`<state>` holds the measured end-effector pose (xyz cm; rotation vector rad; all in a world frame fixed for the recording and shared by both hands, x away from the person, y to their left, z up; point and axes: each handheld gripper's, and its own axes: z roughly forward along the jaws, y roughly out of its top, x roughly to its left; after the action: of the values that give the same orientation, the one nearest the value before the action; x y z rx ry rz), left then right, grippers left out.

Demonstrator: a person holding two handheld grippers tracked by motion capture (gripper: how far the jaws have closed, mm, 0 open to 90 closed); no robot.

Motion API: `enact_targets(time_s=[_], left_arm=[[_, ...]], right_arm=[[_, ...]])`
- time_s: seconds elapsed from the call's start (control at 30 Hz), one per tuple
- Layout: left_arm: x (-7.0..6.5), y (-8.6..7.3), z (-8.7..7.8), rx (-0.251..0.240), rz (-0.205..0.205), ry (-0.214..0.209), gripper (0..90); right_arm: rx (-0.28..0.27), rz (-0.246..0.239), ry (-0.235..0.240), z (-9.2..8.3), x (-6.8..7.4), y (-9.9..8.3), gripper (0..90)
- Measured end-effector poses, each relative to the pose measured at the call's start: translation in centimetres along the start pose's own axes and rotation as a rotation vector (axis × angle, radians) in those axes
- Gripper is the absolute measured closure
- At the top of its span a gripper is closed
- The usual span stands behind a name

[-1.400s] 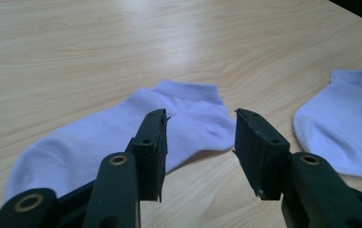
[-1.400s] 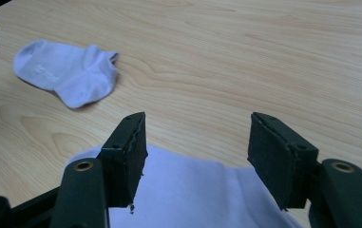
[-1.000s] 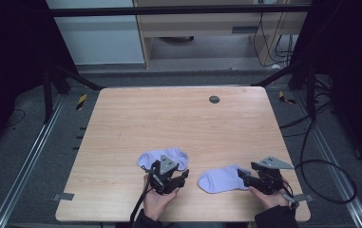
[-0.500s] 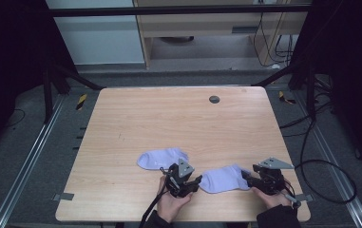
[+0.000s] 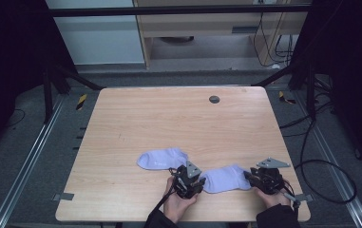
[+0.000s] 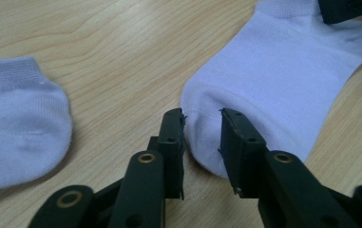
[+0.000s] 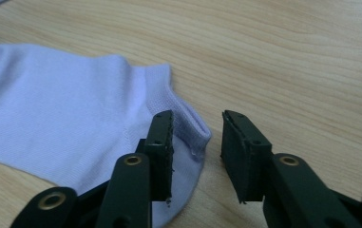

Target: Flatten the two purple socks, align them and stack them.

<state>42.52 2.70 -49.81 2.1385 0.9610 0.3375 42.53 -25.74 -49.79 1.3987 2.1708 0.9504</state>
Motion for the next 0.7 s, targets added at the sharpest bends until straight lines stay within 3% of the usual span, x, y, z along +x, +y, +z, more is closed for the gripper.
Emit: enact_targets(time_s=[0.17,0.27,0.4,0.7], left_arm=[[-0.1,-0.1,0.2,0.011,-0.004,0.003,77.3],[-0.2,-0.1,0.2,0.013,-0.006,0.009,84.8],[-0.2,0.0,0.0,0.004,-0.015,0.012,88.0],[1.0,0.2,-2.5,-0.047,-0.021,0.004,88.3]], right_arm=[[0.012,-0.001,0.008,0.2,-0.2,0.0,75.6],[0.022,-0.008,0.011,0.2,0.0,0.2,85.5],[0.019,-0.006,0.020,-0.2,0.2,0.4,86.6],[-0.083,-0.009,0.053,-3.2,2.0,1.4,86.7]])
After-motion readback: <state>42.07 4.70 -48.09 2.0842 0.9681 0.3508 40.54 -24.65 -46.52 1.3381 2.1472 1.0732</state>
